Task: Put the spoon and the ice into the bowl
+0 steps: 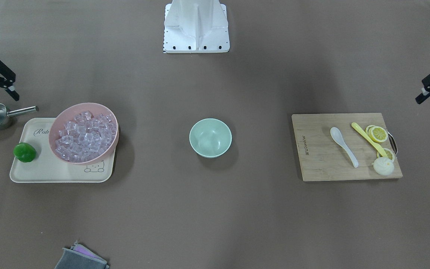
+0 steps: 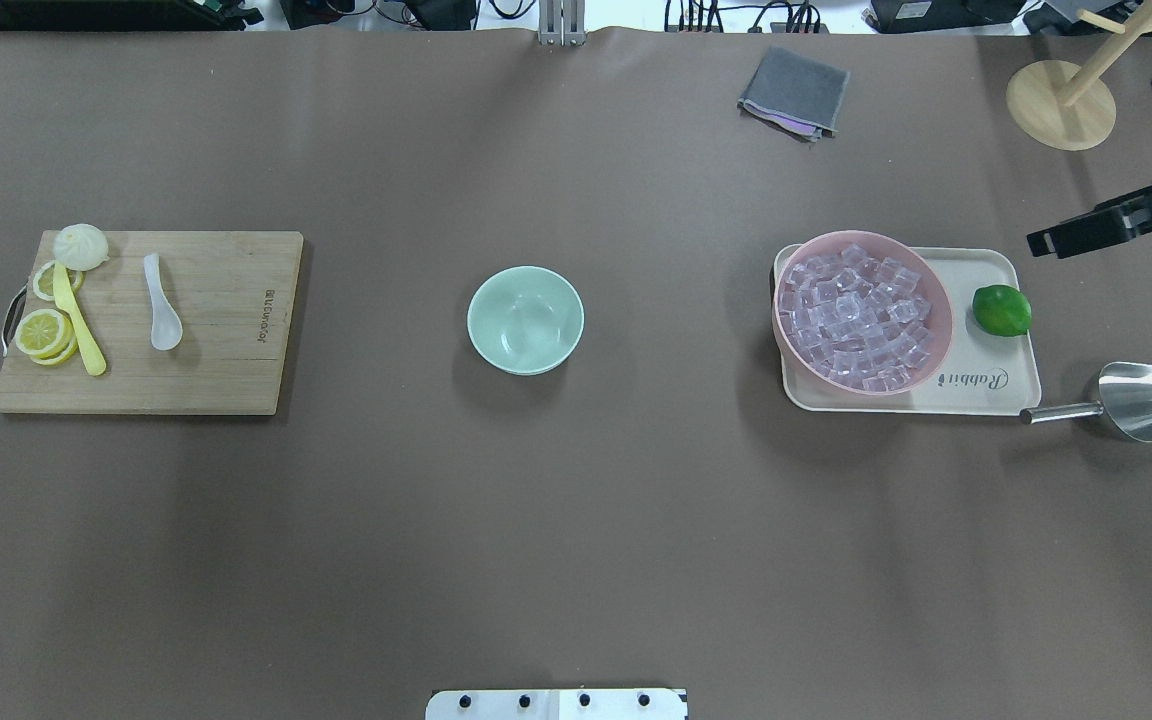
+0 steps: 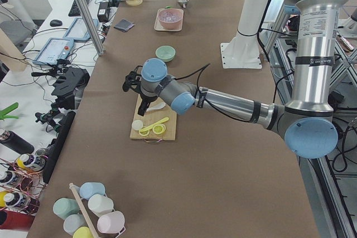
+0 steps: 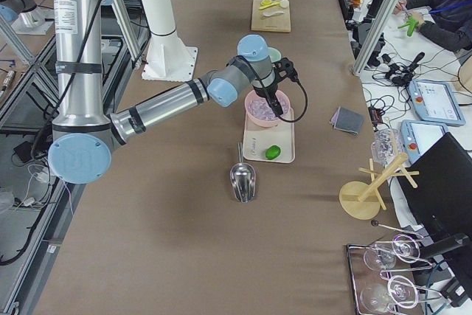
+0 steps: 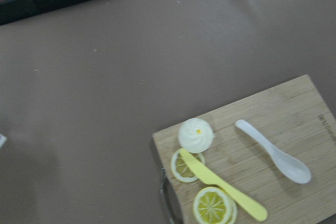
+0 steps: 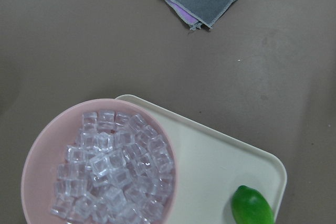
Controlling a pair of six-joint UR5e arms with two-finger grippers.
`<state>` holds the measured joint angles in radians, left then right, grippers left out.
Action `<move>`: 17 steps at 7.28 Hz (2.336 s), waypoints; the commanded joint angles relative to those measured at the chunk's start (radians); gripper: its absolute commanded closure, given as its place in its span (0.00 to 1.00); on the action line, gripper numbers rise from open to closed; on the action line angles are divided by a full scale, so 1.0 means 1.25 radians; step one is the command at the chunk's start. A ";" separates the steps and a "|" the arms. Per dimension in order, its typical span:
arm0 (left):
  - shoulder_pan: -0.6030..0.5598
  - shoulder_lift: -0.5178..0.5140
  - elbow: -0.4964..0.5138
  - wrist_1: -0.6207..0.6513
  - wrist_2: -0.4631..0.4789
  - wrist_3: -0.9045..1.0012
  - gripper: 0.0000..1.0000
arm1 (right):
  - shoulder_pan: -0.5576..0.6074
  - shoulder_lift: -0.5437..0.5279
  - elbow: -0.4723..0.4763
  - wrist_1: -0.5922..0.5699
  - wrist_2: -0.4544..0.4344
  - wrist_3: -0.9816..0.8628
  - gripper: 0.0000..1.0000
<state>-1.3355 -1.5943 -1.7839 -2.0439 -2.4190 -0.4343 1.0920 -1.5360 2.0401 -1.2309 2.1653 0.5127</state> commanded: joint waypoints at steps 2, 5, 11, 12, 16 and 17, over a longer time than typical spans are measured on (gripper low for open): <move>0.139 -0.075 0.046 0.007 0.178 -0.295 0.02 | -0.148 0.061 -0.002 -0.049 -0.148 0.233 0.00; 0.247 -0.109 0.087 -0.002 0.303 -0.472 0.05 | -0.211 0.106 -0.007 -0.111 -0.225 0.380 0.01; 0.348 -0.110 0.212 -0.159 0.434 -0.568 0.21 | -0.262 0.110 -0.020 -0.111 -0.316 0.476 0.01; 0.352 -0.111 0.209 -0.159 0.434 -0.585 0.23 | -0.262 0.110 -0.020 -0.111 -0.316 0.476 0.01; 0.365 -0.125 0.212 -0.160 0.436 -0.600 0.35 | -0.265 0.108 -0.020 -0.111 -0.320 0.476 0.00; 0.366 -0.126 0.211 -0.159 0.436 -0.599 0.38 | -0.266 0.107 -0.020 -0.111 -0.321 0.476 0.00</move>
<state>-0.8822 -1.7496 -1.5203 -2.2433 -1.8748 -1.1840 0.7609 -1.4004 2.0157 -1.3699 1.7664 1.1075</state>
